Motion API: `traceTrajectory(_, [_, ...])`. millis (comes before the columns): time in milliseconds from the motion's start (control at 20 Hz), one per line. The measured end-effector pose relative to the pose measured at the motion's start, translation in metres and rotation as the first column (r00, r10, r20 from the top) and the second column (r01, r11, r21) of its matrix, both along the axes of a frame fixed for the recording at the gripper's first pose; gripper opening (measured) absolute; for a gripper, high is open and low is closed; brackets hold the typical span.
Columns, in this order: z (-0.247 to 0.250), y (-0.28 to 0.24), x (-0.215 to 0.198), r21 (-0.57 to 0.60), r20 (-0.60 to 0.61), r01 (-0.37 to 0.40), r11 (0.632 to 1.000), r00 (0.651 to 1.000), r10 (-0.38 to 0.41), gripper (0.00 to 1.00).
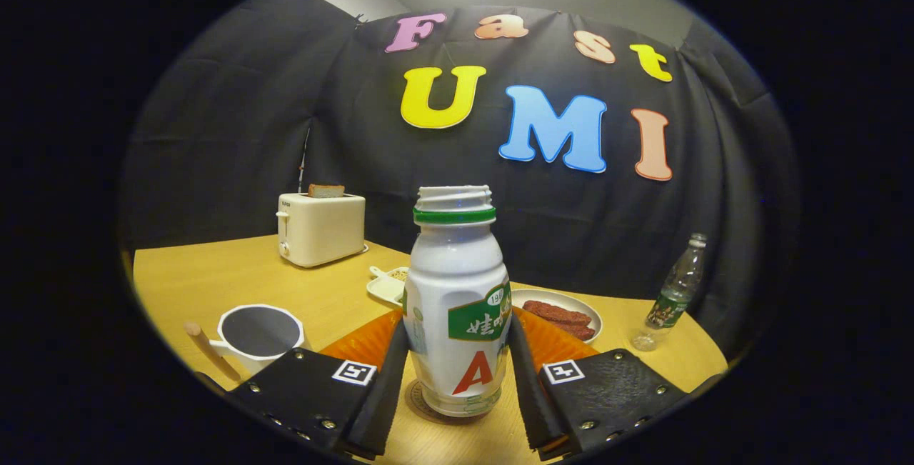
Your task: Take the bottle from table, then pour the juice into the cup, finally place the bottle on the coaster
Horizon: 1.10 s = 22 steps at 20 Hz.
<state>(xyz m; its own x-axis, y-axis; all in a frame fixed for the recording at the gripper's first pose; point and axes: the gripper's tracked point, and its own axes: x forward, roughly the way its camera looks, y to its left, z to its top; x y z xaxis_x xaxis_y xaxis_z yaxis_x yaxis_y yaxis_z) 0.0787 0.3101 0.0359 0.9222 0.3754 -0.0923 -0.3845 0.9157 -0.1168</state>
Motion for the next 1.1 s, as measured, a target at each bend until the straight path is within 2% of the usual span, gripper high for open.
traceTrajectory(600, [-0.023, 0.003, 0.010, 0.088, -0.075, -0.004, 0.996, 0.997, 0.011, 0.70])
traceTrajectory(1100, [-0.027, -0.005, 0.010, 0.163, -0.058, 0.011, 0.986, 0.998, -0.002, 0.70])
